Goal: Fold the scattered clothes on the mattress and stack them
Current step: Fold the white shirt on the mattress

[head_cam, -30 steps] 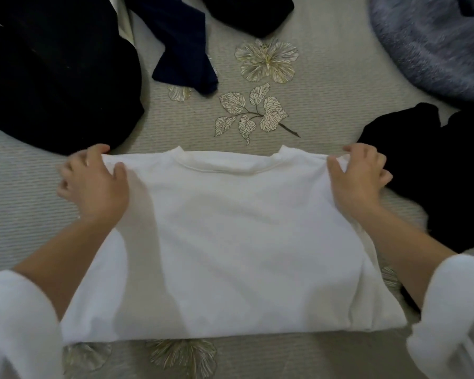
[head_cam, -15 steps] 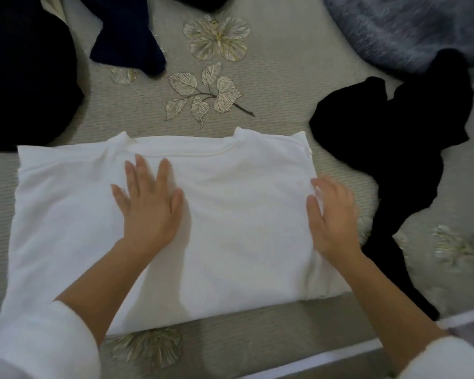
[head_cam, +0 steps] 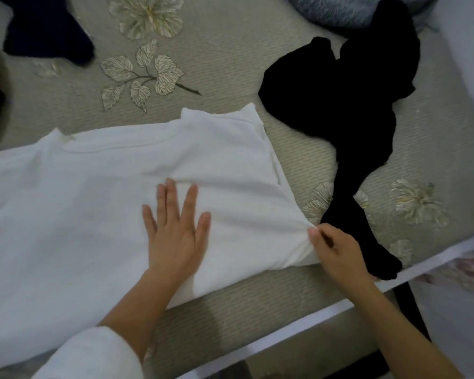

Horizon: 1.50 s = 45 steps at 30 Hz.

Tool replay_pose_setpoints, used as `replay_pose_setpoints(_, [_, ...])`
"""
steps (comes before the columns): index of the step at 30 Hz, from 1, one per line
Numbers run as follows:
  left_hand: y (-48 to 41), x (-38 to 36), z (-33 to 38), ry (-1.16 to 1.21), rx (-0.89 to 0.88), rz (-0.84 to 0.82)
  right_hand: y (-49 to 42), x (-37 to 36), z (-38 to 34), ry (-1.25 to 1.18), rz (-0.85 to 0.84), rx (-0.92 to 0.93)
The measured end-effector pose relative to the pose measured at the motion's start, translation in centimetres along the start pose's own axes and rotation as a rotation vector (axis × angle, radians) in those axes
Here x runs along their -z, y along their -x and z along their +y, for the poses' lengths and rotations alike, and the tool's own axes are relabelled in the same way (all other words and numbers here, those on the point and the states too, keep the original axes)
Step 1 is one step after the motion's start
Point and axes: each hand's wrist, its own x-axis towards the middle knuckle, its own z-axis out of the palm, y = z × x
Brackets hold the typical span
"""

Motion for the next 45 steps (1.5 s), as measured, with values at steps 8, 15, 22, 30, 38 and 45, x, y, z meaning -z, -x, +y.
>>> replay_pose_setpoints(8, [-0.6,1.5,2.3,0.034,-0.082,-0.063,-0.9,-0.7,-1.2,-0.009,0.039,-0.099])
replay_pose_setpoints(15, [-7.5,1.0,8.4,-0.087,-0.309,-0.210,0.0,-2.3,-1.5,0.061,0.046,-0.150])
replay_pose_setpoints(22, [-5.8,1.8,7.9,0.053,-0.271,-0.172,-3.1,-1.1,-2.0,-0.163,-0.064,-0.334])
replay_pose_setpoints(30, [3.3,0.2,-0.8,0.010,-0.118,-0.097,-5.3,1.8,-7.2,-0.390,-0.570,-0.369])
replay_pose_setpoints(38, [2.4,7.8,-2.4,1.102,0.252,-0.271,-1.9,-1.5,-17.6,-0.576,-0.636,-0.204])
replay_pose_setpoints(45, [5.1,13.9,-14.0,1.772,0.610,-0.168,4.0,-10.8,-26.8,-0.454,-0.615,0.041])
